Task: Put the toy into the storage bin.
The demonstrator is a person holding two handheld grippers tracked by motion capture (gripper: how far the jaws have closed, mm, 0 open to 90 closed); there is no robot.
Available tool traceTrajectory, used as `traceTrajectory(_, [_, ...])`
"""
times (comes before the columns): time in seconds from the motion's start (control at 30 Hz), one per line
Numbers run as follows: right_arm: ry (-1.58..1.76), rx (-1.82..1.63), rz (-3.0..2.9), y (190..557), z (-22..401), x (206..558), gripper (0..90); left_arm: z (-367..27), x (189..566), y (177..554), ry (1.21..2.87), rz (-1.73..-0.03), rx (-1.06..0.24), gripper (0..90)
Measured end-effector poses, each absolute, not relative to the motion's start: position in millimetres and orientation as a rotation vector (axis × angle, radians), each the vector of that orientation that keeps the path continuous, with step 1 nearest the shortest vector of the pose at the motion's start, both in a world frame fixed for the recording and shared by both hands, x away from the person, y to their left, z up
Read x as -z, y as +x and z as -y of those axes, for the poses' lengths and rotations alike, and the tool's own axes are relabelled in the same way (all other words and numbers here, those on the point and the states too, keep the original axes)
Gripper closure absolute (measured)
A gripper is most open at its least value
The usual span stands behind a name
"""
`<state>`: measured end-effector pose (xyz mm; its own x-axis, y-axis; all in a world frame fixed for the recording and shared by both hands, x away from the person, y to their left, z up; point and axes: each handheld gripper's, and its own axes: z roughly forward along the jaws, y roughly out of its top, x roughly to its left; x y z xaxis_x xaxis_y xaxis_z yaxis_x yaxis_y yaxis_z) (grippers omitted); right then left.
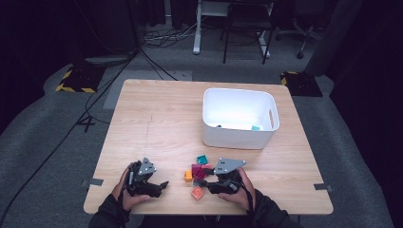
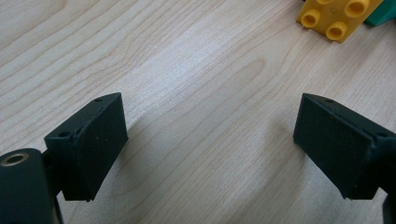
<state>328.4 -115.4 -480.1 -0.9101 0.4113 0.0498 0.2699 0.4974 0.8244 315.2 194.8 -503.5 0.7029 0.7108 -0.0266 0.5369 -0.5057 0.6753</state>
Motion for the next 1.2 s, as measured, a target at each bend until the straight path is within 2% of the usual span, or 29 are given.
traceTrajectory(0.27, [0.598,-1.403,-2.58,328.4,118.2,478.6,59.1,-194.8,503.5,315.2,2.234,-0.947,-0.334,10.0])
traceTrajectory(0.73, [0.585,-1.436,-2.537,327.8,128.9,469.1,59.3,-194.9,503.4,315.3,2.236,-0.945,-0.333,10.0])
traceTrajectory(1.2, [0.677,-1.508,-2.343,333.4,179.7,427.7,59.4,-194.8,503.4,315.2,2.235,-0.948,-0.331,10.0])
